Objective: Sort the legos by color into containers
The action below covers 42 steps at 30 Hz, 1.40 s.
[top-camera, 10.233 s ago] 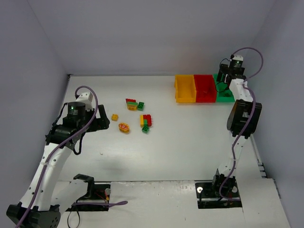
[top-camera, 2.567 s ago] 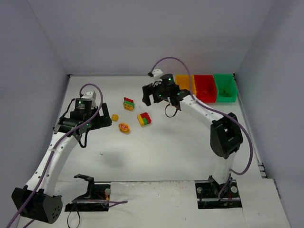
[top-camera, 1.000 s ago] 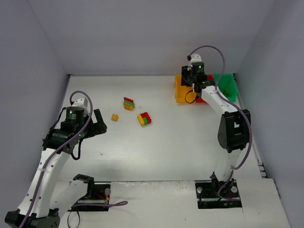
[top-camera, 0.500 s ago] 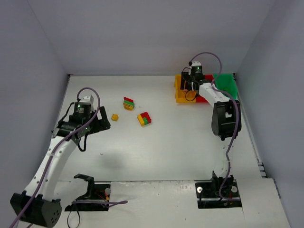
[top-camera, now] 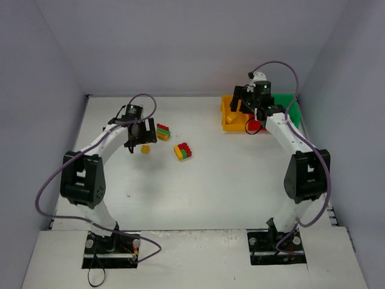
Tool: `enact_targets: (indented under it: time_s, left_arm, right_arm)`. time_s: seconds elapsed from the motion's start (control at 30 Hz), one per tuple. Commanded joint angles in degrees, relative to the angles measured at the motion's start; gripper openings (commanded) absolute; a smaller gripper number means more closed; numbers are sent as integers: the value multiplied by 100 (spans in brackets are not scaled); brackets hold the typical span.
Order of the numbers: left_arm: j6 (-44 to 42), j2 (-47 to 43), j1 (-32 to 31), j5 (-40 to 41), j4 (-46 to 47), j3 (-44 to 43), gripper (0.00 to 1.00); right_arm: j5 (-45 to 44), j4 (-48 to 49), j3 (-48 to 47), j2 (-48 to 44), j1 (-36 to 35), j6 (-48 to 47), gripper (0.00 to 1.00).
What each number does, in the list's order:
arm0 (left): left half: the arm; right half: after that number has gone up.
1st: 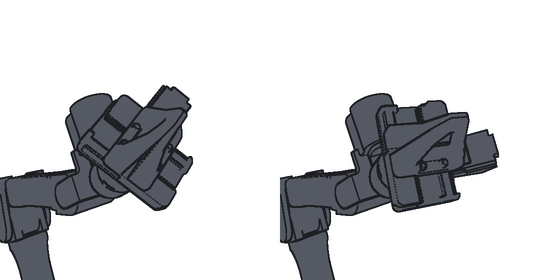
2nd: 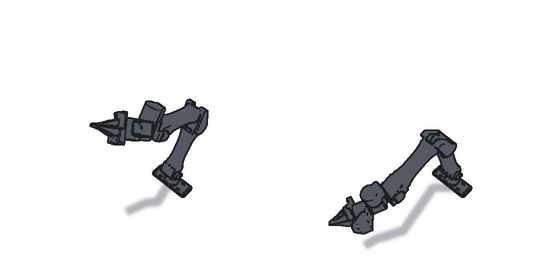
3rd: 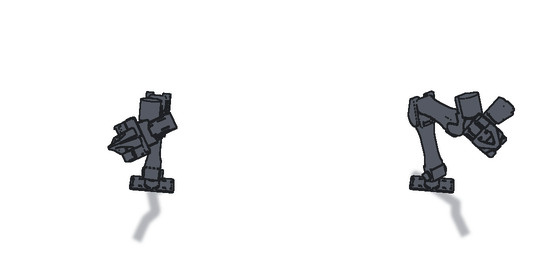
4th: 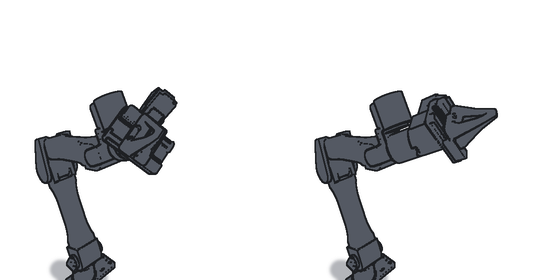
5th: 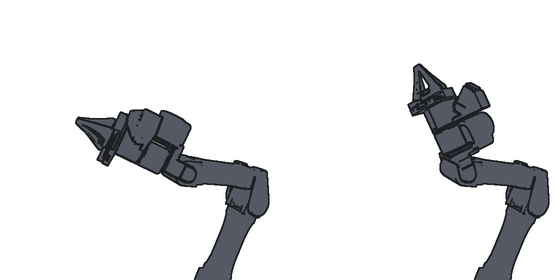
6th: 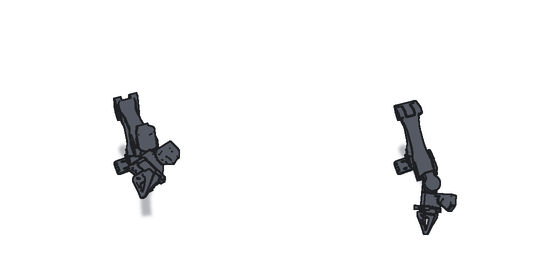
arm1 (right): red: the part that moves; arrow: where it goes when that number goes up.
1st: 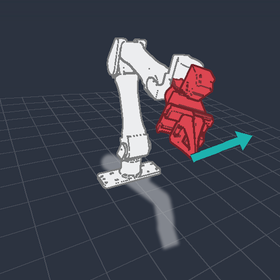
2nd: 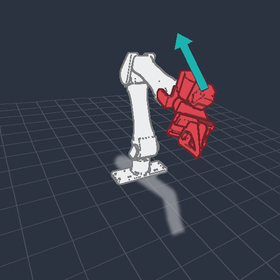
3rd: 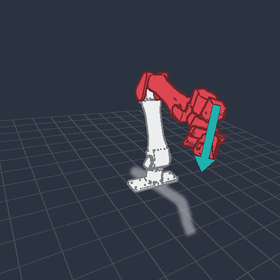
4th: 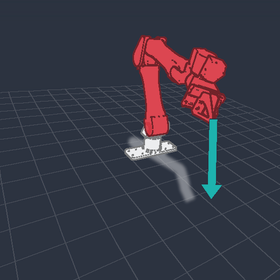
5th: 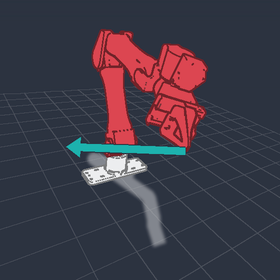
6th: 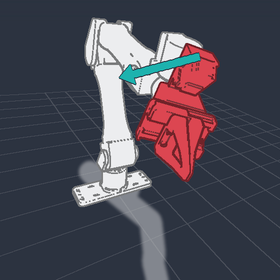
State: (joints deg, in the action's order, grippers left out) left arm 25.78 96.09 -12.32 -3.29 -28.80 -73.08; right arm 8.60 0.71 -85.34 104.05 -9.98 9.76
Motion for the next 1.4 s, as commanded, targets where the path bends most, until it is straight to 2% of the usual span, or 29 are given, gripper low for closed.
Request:
enact_targets:
  time_s: [0.0,0.1,0.17,0.2,0.33,0.37,0.4,0.47,0.5,0.6,0.7,0.83,1.03,1.37]
  left_arm:
    - [-301,505,80,-110,419,-627,85]
    - [-319,1225,177,-206,349,-917,77]
    - [-328,1394,247,-251,313,-980,71]
    - [-328,1525,256,-251,296,-1006,64]
    - [-337,1675,256,-155,296,-972,52]
    - [-328,1693,256,-154,296,-971,46]
    - [-319,1719,247,-181,278,-980,28]
    - [-267,1685,204,-347,243,-954,6]
    - [-249,1563,177,-374,269,-928,0]
    - [-135,1142,19,-646,436,-734,0]
    - [338,675,-122,-1006,629,-603,0]
    - [1689,112,-288,-1358,1277,-287,0]
    - [2992,-389,-789,-1306,1983,-233,0]
    - [4075,-556,-1404,-1086,2615,-427,0]
  right_arm:
    - [291,395,612,-1068,-153,298,73]
    - [326,404,1131,-1632,-250,386,73]
    - [335,395,1343,-1974,-294,413,73]
    - [353,395,1432,-2072,-303,421,73]
    - [414,386,1941,-2494,-321,474,73]
    - [423,369,2012,-2599,-329,483,73]
    - [449,368,2073,-2653,-338,500,73]
    - [580,351,2214,-2767,-373,553,73]
    - [634,307,2241,-2793,-434,562,73]
    - [783,263,2276,-2829,-645,615,72]
    - [783,263,2285,-2829,-978,650,71]
    - [818,394,2285,-2759,-1339,878,71]
    - [766,755,2118,-2557,-1971,1204,71]
    - [547,1203,1661,-2073,-2456,1256,69]
